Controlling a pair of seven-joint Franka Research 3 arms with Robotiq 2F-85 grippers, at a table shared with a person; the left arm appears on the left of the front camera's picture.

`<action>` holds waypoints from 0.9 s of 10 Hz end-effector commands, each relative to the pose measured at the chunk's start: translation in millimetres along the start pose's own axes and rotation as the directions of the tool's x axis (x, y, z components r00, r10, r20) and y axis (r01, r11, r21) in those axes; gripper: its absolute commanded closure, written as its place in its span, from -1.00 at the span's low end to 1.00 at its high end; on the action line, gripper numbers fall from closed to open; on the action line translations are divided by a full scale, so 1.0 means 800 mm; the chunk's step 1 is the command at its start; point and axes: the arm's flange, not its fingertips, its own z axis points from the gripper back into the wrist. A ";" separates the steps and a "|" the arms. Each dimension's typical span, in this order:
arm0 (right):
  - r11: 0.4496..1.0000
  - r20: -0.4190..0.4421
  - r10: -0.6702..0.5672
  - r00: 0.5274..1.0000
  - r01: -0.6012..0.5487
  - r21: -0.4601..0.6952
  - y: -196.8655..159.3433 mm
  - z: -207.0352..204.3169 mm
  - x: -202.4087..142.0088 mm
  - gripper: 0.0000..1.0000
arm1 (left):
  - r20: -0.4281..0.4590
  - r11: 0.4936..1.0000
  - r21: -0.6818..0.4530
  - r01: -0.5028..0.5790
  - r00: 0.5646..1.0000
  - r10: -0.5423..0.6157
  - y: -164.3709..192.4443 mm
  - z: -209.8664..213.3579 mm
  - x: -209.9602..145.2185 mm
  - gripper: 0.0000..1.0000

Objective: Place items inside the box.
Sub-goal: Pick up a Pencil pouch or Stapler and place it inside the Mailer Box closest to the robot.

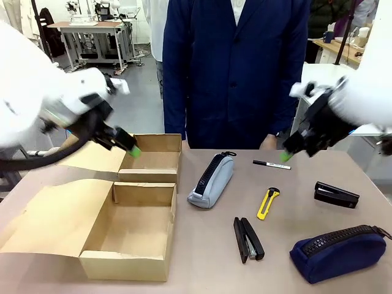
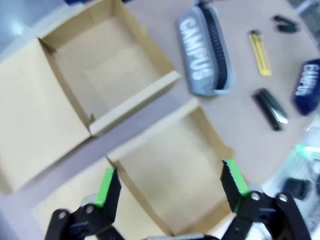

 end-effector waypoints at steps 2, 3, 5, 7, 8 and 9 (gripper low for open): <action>0.939 0.155 -0.299 0.942 0.262 0.221 -0.088 0.124 -0.092 -1.00 | -0.098 0.967 -0.199 -0.158 0.985 0.141 0.114 0.103 -0.037 -1.00; 0.889 0.204 -0.397 0.895 0.321 0.325 -0.138 0.146 -0.141 -1.00 | -0.044 0.952 -0.210 -0.224 0.975 0.219 0.169 0.132 -0.065 -1.00; 0.717 0.263 -0.623 0.736 0.404 0.568 -0.242 0.144 -0.245 -1.00 | 0.137 0.814 -0.384 -0.437 0.845 0.518 0.275 0.174 -0.143 -1.00; 0.582 0.314 -0.770 0.555 0.410 0.702 -0.307 0.131 -0.332 -1.00 | 0.173 0.629 -0.545 -0.554 0.660 0.731 0.342 0.162 -0.207 -1.00; 0.561 0.345 -0.806 0.482 0.433 0.705 -0.318 0.128 -0.357 -1.00 | 0.162 0.546 -0.595 -0.590 0.577 0.800 0.358 0.145 -0.226 -1.00; 0.553 0.354 -0.823 0.443 0.490 0.674 -0.318 0.125 -0.364 -1.00 | 0.162 0.489 -0.621 -0.613 0.510 0.845 0.365 0.119 -0.226 -1.00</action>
